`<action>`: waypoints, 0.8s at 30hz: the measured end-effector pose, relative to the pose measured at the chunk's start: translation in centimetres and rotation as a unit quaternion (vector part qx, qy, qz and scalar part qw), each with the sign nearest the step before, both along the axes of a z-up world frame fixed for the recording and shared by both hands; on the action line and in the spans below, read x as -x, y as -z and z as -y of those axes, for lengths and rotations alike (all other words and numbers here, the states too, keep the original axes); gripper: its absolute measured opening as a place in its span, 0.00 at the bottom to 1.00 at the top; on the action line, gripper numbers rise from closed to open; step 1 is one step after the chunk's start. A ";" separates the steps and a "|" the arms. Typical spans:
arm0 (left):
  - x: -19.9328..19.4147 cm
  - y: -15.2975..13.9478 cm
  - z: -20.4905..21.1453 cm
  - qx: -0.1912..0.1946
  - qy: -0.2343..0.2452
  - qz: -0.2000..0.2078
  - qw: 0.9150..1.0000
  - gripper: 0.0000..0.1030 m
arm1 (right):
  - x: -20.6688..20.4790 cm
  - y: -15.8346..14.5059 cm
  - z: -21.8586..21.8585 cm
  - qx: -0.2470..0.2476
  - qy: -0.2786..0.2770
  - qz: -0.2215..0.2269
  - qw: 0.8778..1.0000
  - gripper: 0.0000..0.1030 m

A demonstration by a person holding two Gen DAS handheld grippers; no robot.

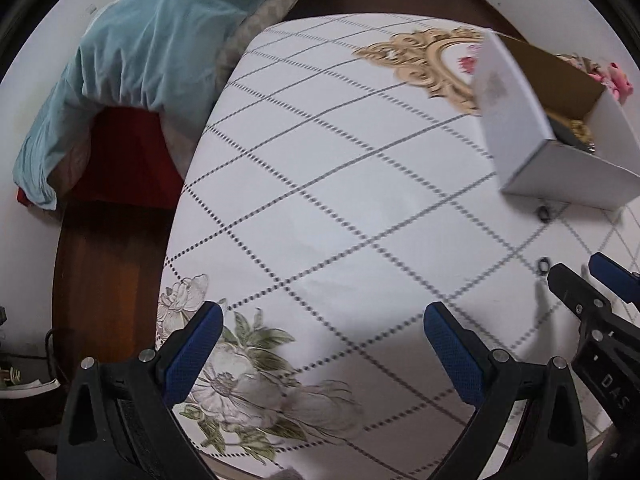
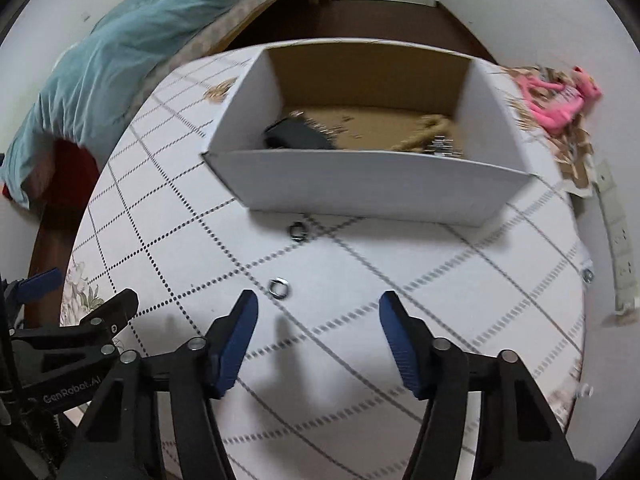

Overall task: Organize jewelry
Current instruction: 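Grasp a small black ring with the right tool while the left tool grasps another black ring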

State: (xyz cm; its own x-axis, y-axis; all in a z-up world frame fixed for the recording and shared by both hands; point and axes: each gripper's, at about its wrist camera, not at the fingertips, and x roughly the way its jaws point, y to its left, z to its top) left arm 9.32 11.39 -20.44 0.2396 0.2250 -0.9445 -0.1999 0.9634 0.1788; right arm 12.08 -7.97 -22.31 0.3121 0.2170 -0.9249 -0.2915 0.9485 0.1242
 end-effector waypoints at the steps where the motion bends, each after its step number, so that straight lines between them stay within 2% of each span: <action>1: -0.1 0.1 -0.3 -0.001 -0.001 -0.001 1.000 1.00 | -0.1 0.4 -0.5 0.001 -0.005 -0.002 1.000 0.56; 7: 0.0 0.4 -1.5 -0.003 -0.008 -0.005 1.000 0.99 | -0.4 1.3 -2.3 0.009 -0.026 0.013 1.000 0.42; 8: -0.1 0.5 -1.4 -0.003 -0.008 -0.005 1.000 0.99 | -0.5 1.2 -2.3 0.013 -0.028 0.018 0.999 0.32; 9: -0.2 0.5 -1.4 -0.002 -0.008 -0.005 1.000 0.99 | -0.4 1.3 -2.5 0.018 -0.032 0.024 0.999 0.19; 10: -0.3 0.4 -1.3 -0.002 -0.008 -0.005 1.000 0.99 | -0.4 1.3 -2.5 0.023 -0.034 0.029 0.999 0.12; 15: -0.9 -0.4 0.4 0.004 0.006 0.011 1.000 0.99 | -0.3 0.6 -0.4 0.002 -0.014 0.031 0.999 0.11; 19: -1.9 -1.0 3.6 0.035 0.026 0.027 0.999 0.99 | -0.3 -0.7 4.8 -0.011 0.052 0.037 0.998 0.11; 24: -3.6 -0.7 8.4 0.076 0.052 0.042 0.995 0.99 | -0.8 -0.5 10.6 0.001 0.127 0.037 0.991 0.11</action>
